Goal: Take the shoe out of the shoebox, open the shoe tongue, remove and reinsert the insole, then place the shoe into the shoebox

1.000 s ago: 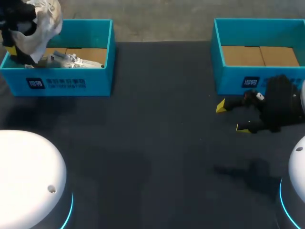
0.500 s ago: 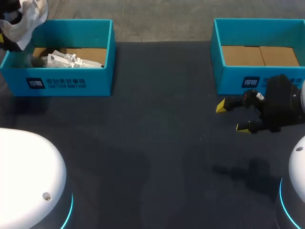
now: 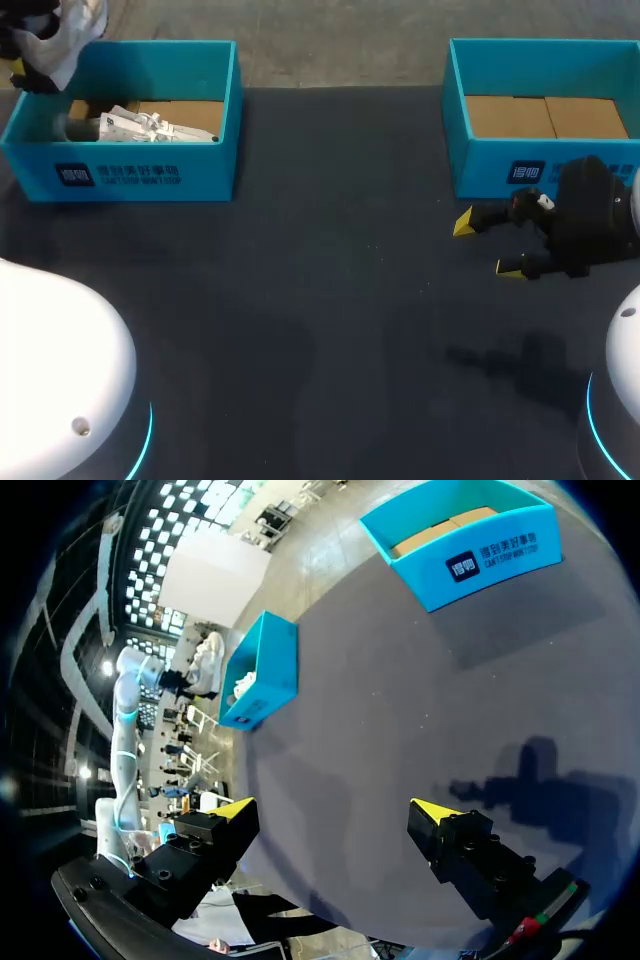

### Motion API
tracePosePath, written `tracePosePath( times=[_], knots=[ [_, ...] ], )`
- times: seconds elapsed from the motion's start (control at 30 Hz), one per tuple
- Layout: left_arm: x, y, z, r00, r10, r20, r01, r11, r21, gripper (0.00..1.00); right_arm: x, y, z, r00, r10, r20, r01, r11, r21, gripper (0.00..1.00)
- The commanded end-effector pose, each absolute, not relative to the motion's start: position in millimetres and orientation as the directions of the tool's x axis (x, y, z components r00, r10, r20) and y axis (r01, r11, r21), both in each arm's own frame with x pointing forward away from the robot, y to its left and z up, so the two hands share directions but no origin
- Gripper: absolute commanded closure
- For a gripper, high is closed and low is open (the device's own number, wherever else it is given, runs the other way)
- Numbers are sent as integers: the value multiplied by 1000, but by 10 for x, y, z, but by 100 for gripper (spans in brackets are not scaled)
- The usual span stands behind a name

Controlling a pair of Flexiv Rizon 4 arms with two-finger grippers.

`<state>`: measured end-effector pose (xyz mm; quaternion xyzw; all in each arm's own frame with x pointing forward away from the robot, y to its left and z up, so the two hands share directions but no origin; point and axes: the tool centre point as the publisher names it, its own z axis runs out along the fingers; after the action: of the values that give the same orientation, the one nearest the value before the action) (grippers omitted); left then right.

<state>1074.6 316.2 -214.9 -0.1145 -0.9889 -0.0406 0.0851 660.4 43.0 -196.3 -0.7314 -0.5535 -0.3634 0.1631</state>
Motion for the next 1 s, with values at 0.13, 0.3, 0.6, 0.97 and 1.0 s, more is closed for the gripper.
tracePosePath(
  times=[0.13, 0.3, 0.6, 0.97, 1.0],
  knots=[
    [10820, 3182, -2133, -949, 216, 228, 234, 971, 56, 100, 6589, 442, -1969, 125, 693, 710, 927, -337, 166, 0],
    [10820, 3182, -2133, -949, 216, 228, 234, 971, 56, 100, 6589, 442, -1969, 125, 693, 710, 927, -337, 166, 0],
    [10759, 3295, -2052, -800, 527, 285, 581, 799, 155, 100, 6589, 442, -1969, 125, 693, 710, 927, -337, 166, 0],
    [10897, 3641, -1876, -510, 835, 206, 857, 473, 202, 100, 6589, 442, -1969, 125, 693, 710, 927, -337, 166, 0],
    [10901, 3645, -1880, -504, 838, 207, 860, 467, 204, 100, 6589, 442, -1969, 125, 693, 710, 927, -337, 166, 0]
  ],
)
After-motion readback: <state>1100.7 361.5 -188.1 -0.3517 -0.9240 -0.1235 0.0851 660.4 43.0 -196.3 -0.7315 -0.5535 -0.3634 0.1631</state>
